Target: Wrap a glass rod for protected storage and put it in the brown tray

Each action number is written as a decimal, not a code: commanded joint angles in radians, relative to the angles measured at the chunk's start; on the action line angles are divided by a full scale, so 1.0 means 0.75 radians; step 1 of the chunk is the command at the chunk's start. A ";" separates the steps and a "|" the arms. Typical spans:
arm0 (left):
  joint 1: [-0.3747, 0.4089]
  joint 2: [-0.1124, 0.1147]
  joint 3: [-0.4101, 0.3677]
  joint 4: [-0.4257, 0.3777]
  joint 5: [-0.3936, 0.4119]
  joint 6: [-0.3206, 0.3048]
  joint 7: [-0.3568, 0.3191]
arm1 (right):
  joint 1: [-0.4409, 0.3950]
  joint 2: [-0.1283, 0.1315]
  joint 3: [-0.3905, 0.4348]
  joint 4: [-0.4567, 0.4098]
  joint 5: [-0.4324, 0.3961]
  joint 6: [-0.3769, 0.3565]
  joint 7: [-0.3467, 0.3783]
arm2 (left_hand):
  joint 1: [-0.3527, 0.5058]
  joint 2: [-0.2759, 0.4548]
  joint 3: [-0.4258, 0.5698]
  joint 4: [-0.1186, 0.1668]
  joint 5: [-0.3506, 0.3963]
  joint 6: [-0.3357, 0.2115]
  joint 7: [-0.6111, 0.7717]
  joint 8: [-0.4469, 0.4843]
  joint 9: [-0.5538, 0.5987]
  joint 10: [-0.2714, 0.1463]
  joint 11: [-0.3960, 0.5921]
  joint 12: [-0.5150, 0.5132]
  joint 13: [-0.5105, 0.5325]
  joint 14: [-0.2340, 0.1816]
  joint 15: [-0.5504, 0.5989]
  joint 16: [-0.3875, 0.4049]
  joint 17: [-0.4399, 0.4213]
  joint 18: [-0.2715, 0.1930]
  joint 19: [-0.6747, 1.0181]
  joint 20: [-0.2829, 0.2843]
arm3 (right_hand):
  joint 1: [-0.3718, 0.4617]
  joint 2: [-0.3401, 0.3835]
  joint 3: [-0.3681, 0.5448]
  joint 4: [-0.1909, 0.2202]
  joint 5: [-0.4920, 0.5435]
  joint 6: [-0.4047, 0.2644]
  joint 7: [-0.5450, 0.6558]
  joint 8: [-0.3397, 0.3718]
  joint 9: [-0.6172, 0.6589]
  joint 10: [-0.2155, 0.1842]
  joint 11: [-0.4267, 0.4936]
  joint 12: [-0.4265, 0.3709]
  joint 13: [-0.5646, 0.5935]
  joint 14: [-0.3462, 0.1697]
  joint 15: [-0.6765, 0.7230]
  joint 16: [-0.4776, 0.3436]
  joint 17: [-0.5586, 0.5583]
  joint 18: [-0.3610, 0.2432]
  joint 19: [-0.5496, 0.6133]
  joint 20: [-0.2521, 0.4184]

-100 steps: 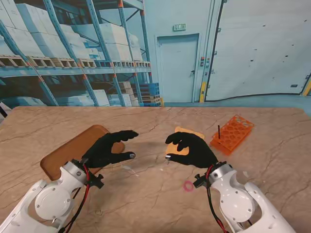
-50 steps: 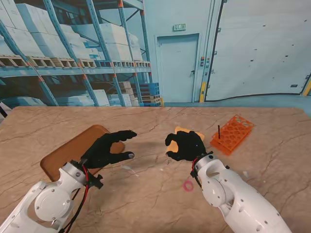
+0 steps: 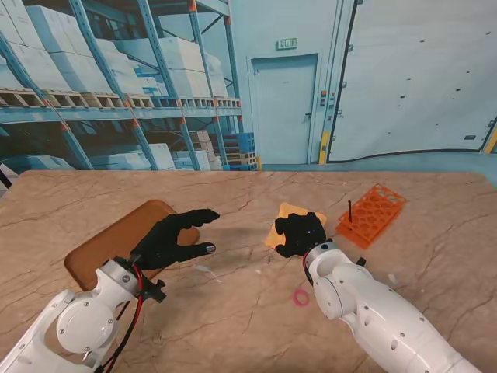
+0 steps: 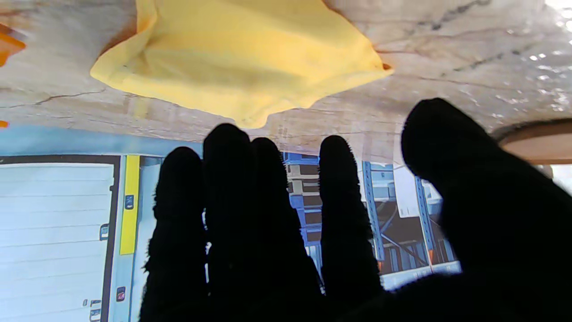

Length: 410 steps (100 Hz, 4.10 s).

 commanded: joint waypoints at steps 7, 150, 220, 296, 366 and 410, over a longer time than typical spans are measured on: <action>0.007 -0.005 0.002 -0.007 -0.002 0.000 -0.002 | 0.025 -0.006 -0.036 0.025 -0.013 0.040 0.008 | 0.015 0.041 -0.032 0.040 0.007 -0.030 -0.032 0.013 -0.004 0.009 -0.034 -0.001 -0.015 -0.019 -0.003 -0.005 -0.003 0.008 -0.015 0.011 | 0.022 -0.074 -0.004 0.029 -0.001 0.063 -0.026 -0.003 0.006 0.055 0.053 0.023 0.038 0.008 0.070 0.014 0.019 0.027 0.083 -0.023; -0.009 -0.007 0.015 0.007 -0.035 -0.012 -0.005 | 0.387 -0.092 -0.567 0.495 0.201 0.148 0.020 | 0.000 0.068 -0.114 0.047 -0.035 -0.072 -0.029 0.025 -0.045 0.017 -0.061 -0.011 -0.033 -0.018 -0.026 -0.012 -0.015 0.020 -0.035 0.010 | 0.122 -0.172 0.361 0.152 0.328 -0.140 0.551 -0.373 0.462 -0.038 0.189 -0.031 0.427 -0.089 0.261 0.001 0.313 -0.006 0.300 -0.078; 0.009 -0.013 0.018 -0.016 -0.022 0.004 0.022 | 0.325 -0.094 -0.403 0.448 0.240 -0.077 -0.073 | 0.019 0.134 -0.184 0.051 -0.024 -0.079 -0.025 0.028 -0.030 0.019 -0.064 -0.010 -0.022 -0.014 -0.020 -0.008 -0.011 0.035 -0.031 0.020 | 0.069 -0.027 0.349 0.248 0.209 -0.284 0.624 -0.201 0.366 -0.079 0.269 0.014 0.361 -0.193 0.308 0.019 0.277 -0.083 0.287 -0.074; 0.004 -0.016 0.002 0.003 -0.037 -0.008 0.032 | 0.320 -0.083 -0.395 0.325 0.271 -0.296 0.007 | 0.044 0.148 -0.225 0.057 -0.027 -0.079 -0.021 0.031 -0.025 0.020 -0.062 -0.009 -0.018 -0.011 -0.016 -0.006 -0.015 0.043 -0.023 0.022 | 0.075 -0.047 0.367 0.257 0.227 -0.268 0.626 -0.187 0.375 -0.060 0.271 0.016 0.361 -0.166 0.321 0.023 0.264 -0.063 0.291 -0.063; 0.005 -0.016 -0.007 0.018 -0.043 -0.021 0.029 | 0.361 -0.073 -0.453 0.282 0.344 -0.541 0.126 | 0.055 0.155 -0.245 0.059 -0.025 -0.081 -0.022 0.030 -0.020 0.020 -0.062 -0.009 -0.018 -0.011 -0.017 -0.007 -0.014 0.042 -0.023 0.021 | 0.094 -0.066 0.383 0.193 0.237 -0.257 0.613 -0.178 0.360 -0.043 0.246 0.015 0.325 -0.125 0.305 0.032 0.215 -0.031 0.259 -0.052; 0.003 -0.016 -0.010 0.030 -0.045 -0.034 0.033 | 0.356 -0.030 -0.448 0.216 0.352 -0.661 0.252 | 0.057 0.159 -0.255 0.060 -0.024 -0.083 -0.022 0.030 -0.019 0.017 -0.062 -0.009 -0.015 -0.013 -0.017 -0.007 -0.013 0.046 -0.023 0.021 | 0.120 -0.071 0.390 0.102 0.237 -0.242 0.591 -0.177 0.340 -0.036 0.211 0.011 0.286 -0.092 0.271 0.043 0.167 -0.010 0.216 -0.038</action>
